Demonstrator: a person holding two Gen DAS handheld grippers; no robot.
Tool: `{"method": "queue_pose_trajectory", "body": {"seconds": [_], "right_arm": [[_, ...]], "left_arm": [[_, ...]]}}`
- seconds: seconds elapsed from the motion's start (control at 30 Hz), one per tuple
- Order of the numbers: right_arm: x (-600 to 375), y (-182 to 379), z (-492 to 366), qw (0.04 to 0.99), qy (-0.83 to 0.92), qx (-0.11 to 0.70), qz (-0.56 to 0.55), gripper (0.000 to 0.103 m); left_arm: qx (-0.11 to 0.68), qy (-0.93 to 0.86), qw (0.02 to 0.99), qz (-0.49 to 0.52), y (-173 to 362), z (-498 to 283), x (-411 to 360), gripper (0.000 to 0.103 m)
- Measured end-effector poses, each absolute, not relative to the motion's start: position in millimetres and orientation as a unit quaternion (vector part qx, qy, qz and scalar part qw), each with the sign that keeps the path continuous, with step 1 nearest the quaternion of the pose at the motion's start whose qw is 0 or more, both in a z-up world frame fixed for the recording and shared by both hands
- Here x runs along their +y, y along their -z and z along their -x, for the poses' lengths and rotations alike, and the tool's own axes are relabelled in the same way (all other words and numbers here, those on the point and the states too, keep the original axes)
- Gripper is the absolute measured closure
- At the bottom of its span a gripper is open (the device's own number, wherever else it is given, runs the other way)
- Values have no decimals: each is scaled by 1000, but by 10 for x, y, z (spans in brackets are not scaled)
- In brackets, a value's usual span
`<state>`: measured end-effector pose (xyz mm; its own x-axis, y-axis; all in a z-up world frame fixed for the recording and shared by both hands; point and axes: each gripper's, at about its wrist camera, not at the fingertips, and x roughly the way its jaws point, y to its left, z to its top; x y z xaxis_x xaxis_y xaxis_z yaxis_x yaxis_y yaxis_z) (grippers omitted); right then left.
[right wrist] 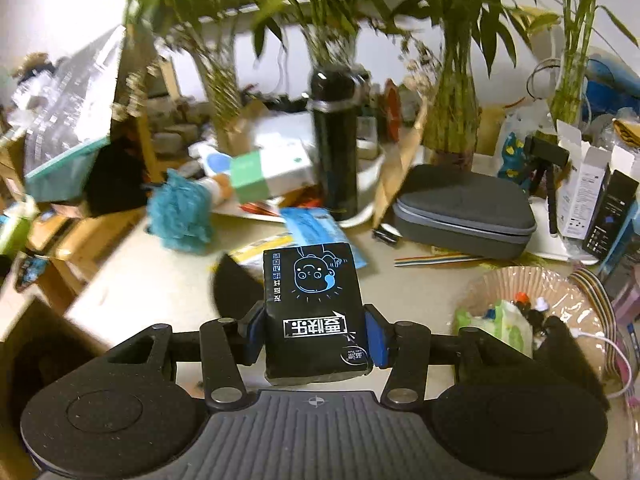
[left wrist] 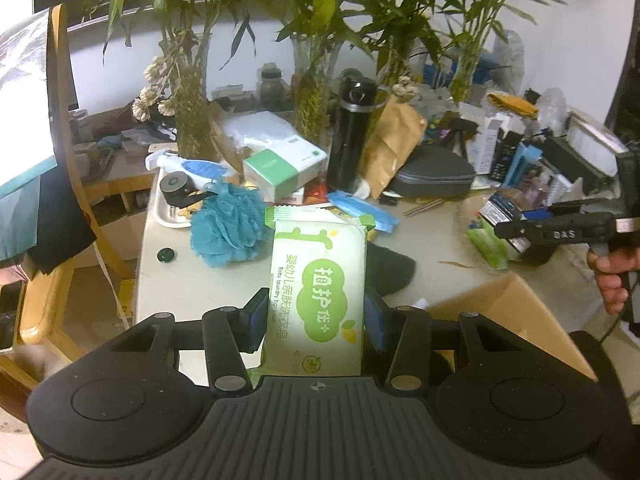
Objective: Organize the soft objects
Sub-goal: 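Carry the wet wipes in the left tool while the right tool carries the tissue pack to the box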
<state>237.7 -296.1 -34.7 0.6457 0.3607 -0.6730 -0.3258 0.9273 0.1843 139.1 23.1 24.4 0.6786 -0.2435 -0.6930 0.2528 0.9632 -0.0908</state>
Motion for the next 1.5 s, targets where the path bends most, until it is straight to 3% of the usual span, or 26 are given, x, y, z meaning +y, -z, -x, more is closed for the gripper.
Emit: {"method": "queue_pose_trajectory", "body": {"seconds": [0.47,1.5], "right_arm": [[-2643,50,-1558,898,-250,360,-37,50],[-2413,-119,-1100,880,-259,398,1,50]], "left_arm": [[378,183,907,40,-309,-995,131,56],[390,194,899,51,-327,-723,62,56]]}}
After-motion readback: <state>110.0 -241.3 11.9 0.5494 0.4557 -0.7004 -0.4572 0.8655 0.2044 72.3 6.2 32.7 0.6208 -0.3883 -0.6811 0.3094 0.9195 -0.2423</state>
